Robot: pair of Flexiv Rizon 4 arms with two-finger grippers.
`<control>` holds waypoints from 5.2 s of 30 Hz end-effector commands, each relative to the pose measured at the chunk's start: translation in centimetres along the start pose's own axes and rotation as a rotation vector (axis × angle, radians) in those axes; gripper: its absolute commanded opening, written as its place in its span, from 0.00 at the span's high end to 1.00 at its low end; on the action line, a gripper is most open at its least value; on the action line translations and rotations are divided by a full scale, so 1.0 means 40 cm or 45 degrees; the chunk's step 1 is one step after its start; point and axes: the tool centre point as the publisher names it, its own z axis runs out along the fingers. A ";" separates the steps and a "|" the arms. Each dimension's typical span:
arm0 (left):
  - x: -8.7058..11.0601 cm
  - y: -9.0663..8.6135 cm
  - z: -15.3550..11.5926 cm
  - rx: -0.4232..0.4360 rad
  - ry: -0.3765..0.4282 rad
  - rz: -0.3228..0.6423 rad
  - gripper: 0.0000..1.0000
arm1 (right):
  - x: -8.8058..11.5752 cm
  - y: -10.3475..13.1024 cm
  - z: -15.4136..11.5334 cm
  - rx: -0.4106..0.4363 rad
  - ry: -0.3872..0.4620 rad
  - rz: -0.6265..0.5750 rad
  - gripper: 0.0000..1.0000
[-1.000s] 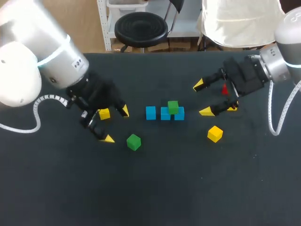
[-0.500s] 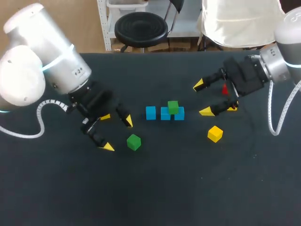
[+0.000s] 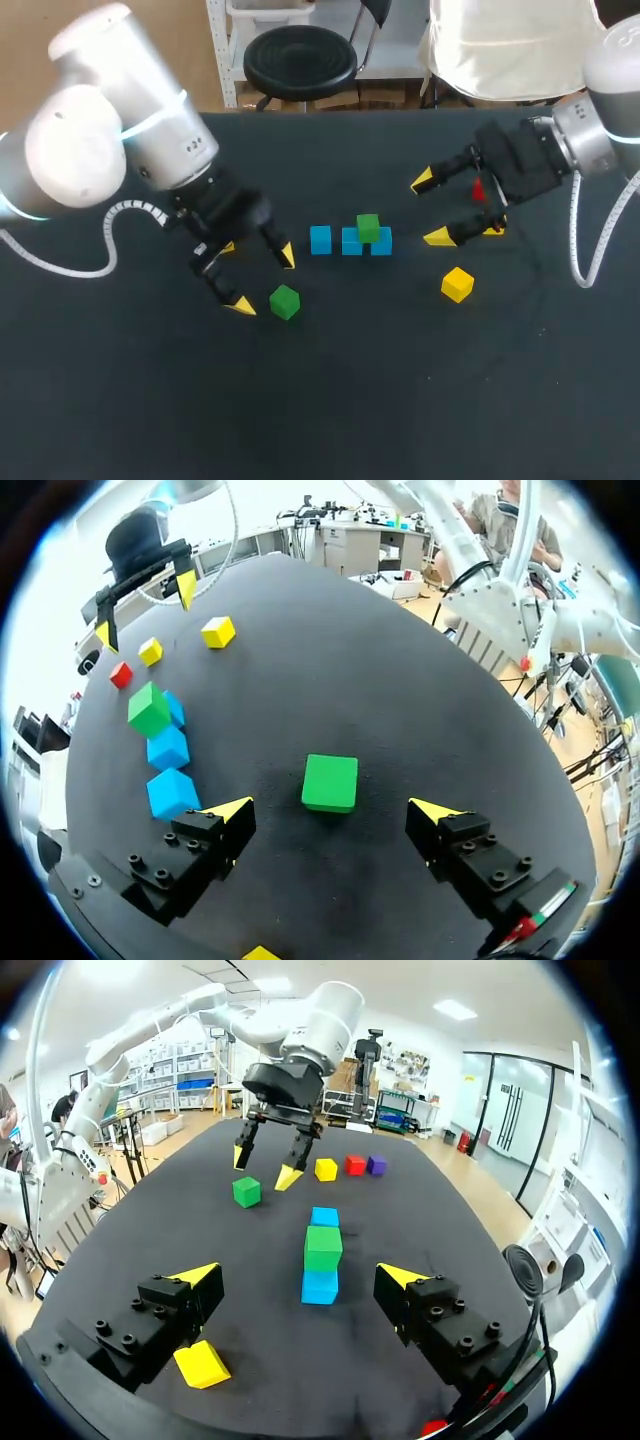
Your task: Place the blue cubes, place green cubes on the blue cubes, place the yellow cubes on the green cubes, then place the red cubes on the yellow cubes, and place purple cube on the red cubes.
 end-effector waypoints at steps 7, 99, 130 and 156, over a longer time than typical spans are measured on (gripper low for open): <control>0.006 0.026 0.023 0.039 0.032 -0.041 0.00 | 0.001 0.000 0.000 0.001 -0.002 -0.001 0.00; 0.045 0.045 -0.013 -0.385 0.037 -0.591 1.00 | 0.001 0.000 0.000 0.001 -0.002 -0.001 0.00; 0.047 0.039 -0.007 -0.304 -0.095 -0.541 0.22 | 0.001 0.000 0.000 0.001 -0.002 -0.001 0.00; 0.038 0.052 -0.003 -0.279 -0.093 -0.480 0.50 | 0.001 0.000 0.000 0.001 -0.002 -0.001 0.00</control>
